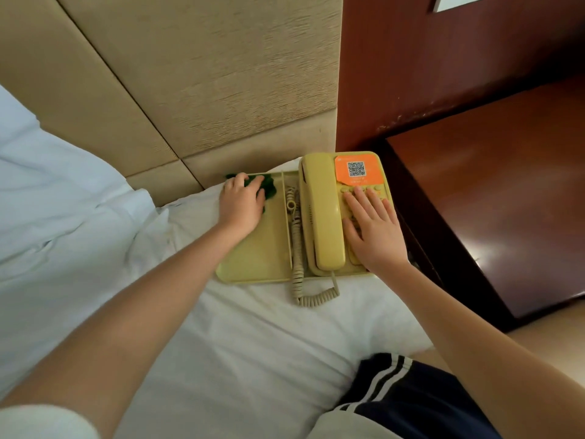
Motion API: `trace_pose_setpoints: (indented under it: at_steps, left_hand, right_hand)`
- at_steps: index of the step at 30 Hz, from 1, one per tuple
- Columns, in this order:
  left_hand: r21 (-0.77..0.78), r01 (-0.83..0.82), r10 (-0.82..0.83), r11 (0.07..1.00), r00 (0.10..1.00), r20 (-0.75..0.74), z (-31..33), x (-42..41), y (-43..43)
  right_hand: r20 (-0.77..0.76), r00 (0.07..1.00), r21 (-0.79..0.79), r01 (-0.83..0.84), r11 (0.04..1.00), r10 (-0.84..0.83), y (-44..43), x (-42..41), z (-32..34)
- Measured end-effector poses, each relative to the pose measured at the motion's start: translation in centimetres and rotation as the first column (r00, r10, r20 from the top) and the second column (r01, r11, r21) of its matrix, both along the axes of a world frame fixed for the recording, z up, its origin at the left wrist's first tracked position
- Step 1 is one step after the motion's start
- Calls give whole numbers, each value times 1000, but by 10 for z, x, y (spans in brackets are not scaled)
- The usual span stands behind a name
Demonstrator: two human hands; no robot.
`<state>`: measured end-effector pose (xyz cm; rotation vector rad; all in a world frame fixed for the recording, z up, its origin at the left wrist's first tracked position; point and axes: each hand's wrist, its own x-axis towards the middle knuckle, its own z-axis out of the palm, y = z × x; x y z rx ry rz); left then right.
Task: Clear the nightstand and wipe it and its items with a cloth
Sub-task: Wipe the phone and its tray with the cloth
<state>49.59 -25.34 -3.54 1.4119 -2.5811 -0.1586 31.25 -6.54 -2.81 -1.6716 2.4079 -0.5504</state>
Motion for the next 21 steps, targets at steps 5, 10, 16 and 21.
trace_pose_setpoints:
  at_steps: [5,10,16,21]
  left_hand:
    - [-34,109,-112,993,988,-109,-6,6,11]
    - [106,531,-524,840,847,-93,10,63,47]
    - [324,647,-670,690,740,-53,21,85,45]
    - [94,408,-411,908,912,7,14,49,7]
  right_hand:
    - [-6,1000,2,3,1000,-3,1,-1,-1]
    - [-12,1000,2,-16,1000,16,1,0,-3]
    - [1,1000,-5,-7,1000,7,2,2,0]
    - [-10,1000,-5,2,1000,-2,1,1,0]
